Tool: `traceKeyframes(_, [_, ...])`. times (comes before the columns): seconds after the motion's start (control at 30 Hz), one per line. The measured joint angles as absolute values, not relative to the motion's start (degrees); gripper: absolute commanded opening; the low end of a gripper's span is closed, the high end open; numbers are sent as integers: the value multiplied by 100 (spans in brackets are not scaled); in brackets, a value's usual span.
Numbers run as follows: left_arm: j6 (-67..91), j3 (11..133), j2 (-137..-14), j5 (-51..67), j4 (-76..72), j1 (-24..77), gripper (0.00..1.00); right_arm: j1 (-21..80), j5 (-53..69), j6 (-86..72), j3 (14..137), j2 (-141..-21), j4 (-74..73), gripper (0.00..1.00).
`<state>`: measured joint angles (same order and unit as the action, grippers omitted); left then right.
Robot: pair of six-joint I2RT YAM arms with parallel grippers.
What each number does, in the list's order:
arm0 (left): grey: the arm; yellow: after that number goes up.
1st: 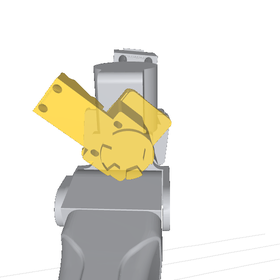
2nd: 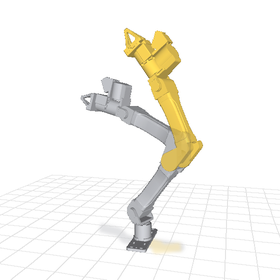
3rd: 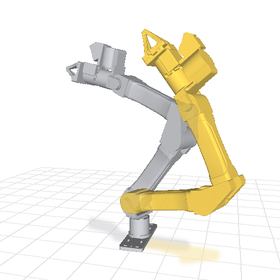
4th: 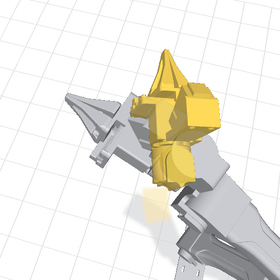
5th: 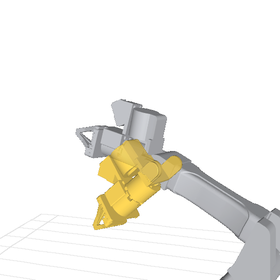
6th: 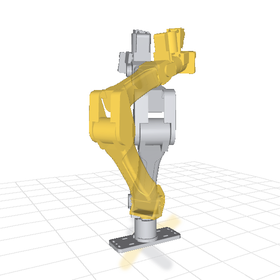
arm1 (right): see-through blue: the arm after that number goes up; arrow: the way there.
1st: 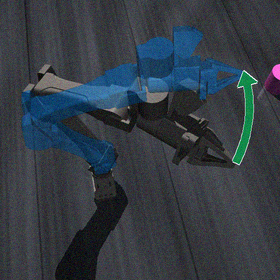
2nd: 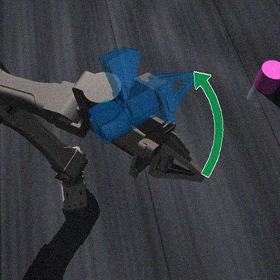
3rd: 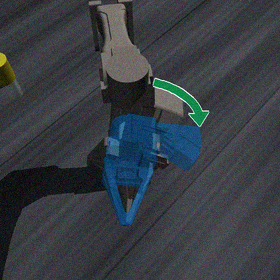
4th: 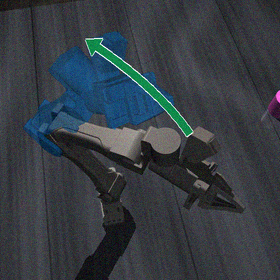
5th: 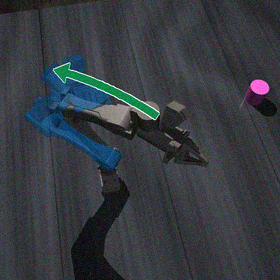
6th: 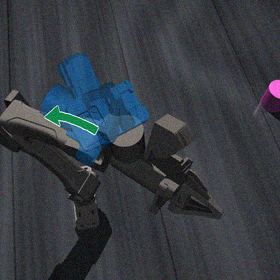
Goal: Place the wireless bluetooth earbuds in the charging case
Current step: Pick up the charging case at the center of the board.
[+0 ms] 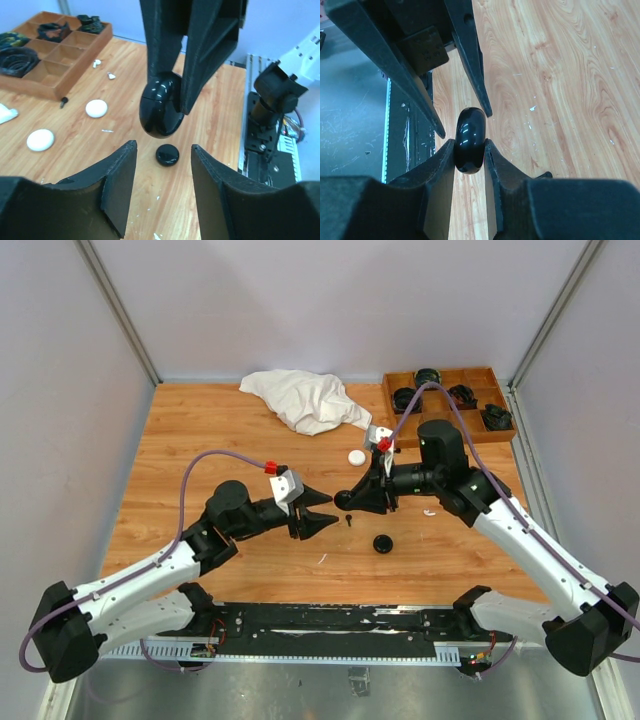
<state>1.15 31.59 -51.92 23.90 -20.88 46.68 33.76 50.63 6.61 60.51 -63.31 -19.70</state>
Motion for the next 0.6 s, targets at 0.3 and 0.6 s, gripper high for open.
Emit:
traceKeyframes(0.3, [196, 3159, -5476, 3114, -2349, 4661, 43, 3483, 5325, 1157, 6307, -6420, -2303, 19])
traceKeyframes(0.6, [244, 3159, -5594, 3365, -2388, 4628, 36, 3612, 5382, 1505, 6351, -6477, -2582, 20])
